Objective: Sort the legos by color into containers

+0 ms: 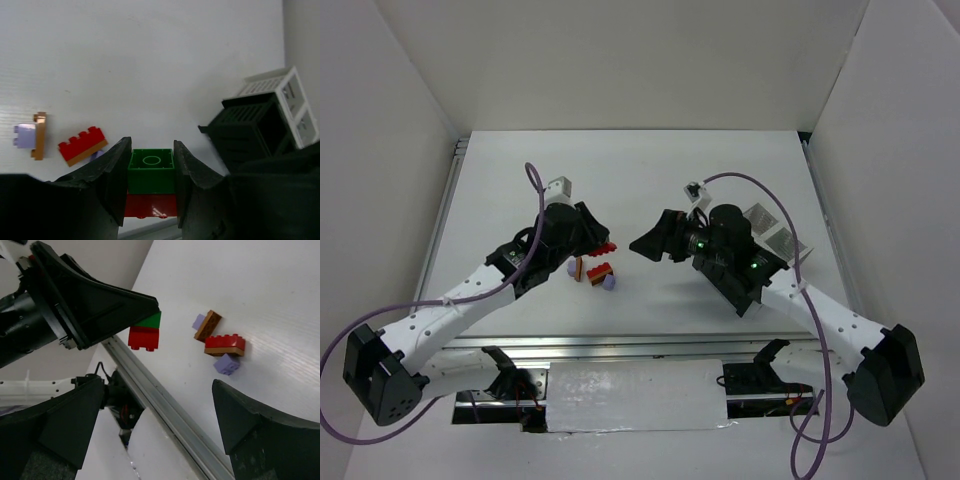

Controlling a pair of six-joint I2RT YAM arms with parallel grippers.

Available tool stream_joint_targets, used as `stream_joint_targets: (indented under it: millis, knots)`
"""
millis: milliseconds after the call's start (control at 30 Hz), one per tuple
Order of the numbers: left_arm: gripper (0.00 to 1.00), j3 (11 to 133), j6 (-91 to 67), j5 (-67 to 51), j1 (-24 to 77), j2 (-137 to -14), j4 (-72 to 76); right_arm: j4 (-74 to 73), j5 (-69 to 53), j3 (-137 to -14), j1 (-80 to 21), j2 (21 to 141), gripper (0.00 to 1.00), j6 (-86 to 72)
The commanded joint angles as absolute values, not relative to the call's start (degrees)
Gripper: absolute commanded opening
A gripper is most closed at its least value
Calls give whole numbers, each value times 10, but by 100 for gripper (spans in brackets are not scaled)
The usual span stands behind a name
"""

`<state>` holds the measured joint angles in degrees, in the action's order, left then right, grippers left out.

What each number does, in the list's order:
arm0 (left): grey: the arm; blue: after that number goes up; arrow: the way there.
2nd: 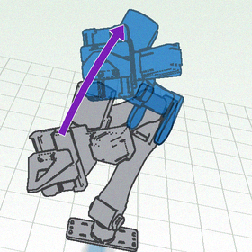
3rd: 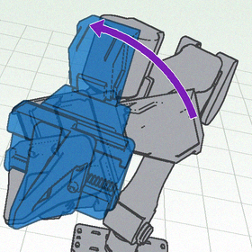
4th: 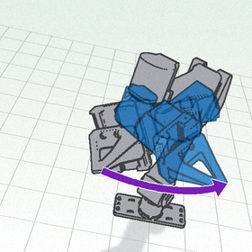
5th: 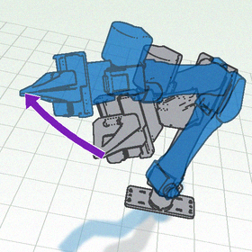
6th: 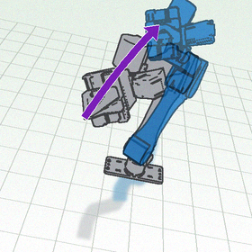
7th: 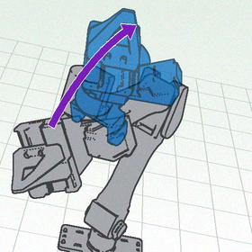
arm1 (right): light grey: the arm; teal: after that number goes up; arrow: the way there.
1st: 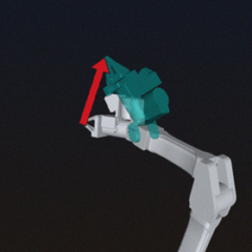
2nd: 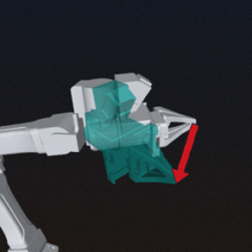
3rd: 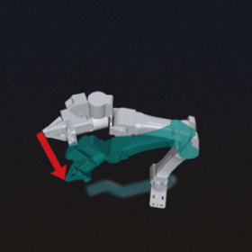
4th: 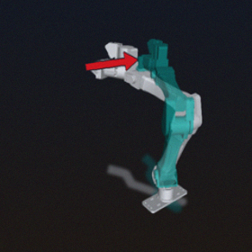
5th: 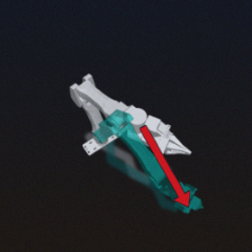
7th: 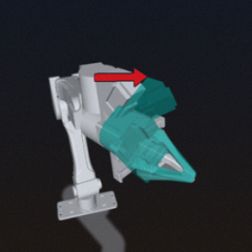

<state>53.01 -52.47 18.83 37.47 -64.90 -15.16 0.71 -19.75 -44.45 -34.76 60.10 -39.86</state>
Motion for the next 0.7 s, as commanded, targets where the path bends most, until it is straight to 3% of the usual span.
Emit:
stream_joint_targets:
  millis: [0,667]
  knots:
    - [0,567,-529,174,402,-652,-115,90,-186,-461,-376,626,96,-435]
    - [0,593,-602,261,471,-651,-139,166,50,-424,-531,639,80,-449]
